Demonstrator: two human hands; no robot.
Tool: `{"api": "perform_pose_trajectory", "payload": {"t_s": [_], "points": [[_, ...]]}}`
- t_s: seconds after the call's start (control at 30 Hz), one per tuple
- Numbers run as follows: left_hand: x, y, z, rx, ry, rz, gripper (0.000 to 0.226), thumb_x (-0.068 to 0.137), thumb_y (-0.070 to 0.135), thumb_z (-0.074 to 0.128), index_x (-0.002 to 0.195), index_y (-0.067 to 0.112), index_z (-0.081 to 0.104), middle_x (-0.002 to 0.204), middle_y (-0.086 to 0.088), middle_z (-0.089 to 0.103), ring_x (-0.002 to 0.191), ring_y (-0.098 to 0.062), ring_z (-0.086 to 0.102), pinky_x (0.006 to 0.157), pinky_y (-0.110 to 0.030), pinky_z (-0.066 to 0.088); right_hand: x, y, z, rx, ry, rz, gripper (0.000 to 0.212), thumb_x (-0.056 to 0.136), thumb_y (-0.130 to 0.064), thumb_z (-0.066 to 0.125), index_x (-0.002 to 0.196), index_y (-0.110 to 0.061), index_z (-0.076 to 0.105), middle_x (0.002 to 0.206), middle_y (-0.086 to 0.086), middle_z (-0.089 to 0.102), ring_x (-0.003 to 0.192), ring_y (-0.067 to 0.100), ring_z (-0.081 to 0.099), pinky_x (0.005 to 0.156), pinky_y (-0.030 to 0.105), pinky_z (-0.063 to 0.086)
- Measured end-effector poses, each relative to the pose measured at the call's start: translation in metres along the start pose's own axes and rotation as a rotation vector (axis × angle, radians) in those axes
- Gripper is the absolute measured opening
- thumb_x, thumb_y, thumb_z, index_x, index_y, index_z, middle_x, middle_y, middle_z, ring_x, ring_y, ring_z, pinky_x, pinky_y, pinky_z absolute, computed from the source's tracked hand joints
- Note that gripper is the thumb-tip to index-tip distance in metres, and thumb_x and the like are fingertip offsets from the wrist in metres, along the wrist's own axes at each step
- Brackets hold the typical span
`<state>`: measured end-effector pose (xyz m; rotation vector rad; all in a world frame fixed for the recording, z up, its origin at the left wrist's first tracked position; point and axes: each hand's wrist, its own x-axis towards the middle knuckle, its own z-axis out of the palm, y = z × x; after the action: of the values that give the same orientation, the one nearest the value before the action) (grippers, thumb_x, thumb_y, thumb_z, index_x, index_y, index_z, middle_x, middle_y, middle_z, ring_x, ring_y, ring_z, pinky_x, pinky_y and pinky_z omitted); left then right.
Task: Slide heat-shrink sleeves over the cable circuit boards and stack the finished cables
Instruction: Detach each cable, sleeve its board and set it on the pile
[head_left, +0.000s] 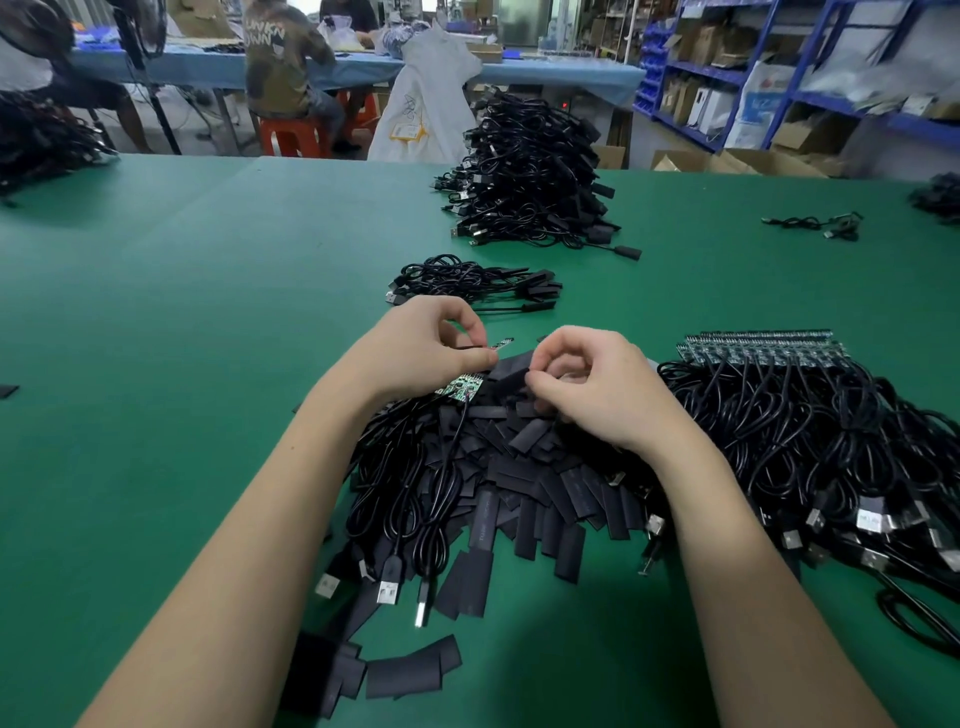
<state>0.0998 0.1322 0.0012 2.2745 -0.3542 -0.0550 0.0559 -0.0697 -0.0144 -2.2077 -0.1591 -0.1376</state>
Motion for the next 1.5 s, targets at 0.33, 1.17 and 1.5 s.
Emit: {"api": "perform_pose_trajectory", "payload": {"t_s": [0.33, 1.17, 1.5], "points": [[-0.003, 0.008, -0.001, -0.227, -0.112, 0.001, 0.014, 0.088, 0.016, 0.078, 0.102, 0.018, 0.075, 0.072, 0.006, 0.072, 0.068, -0.009, 0.064, 0.069, -0.024, 0.056, 0.004, -0.002, 0.004, 0.465, 0.261, 0.133, 0.013, 0.085, -0.004, 0.067, 0.087, -0.015, 0.072, 0.068, 0.001, 0.075, 0.065, 0.017, 0.074, 0.064, 0.031, 0.062], [-0.007, 0.015, 0.002, -0.549, -0.168, -0.030, 0.020, 0.086, 0.000, 0.075, 0.106, 0.004, 0.073, 0.081, -0.005, 0.078, 0.069, -0.009, 0.072, 0.067, -0.015, 0.054, 0.004, -0.008, 0.001, 1.138, 0.268, 0.185, 0.009, 0.085, -0.004, 0.077, 0.094, -0.004, 0.075, 0.092, 0.008, 0.079, 0.088, 0.016, 0.076, 0.071, 0.018, 0.058], [-0.007, 0.013, 0.002, -0.511, -0.186, -0.003, 0.021, 0.086, 0.003, 0.076, 0.107, 0.005, 0.074, 0.081, -0.010, 0.077, 0.073, -0.012, 0.071, 0.068, -0.017, 0.055, 0.006, -0.006, 0.004, 1.138, 0.320, 0.150, 0.016, 0.083, -0.002, 0.079, 0.097, -0.001, 0.072, 0.084, 0.004, 0.079, 0.083, 0.013, 0.076, 0.071, 0.018, 0.058]]}}
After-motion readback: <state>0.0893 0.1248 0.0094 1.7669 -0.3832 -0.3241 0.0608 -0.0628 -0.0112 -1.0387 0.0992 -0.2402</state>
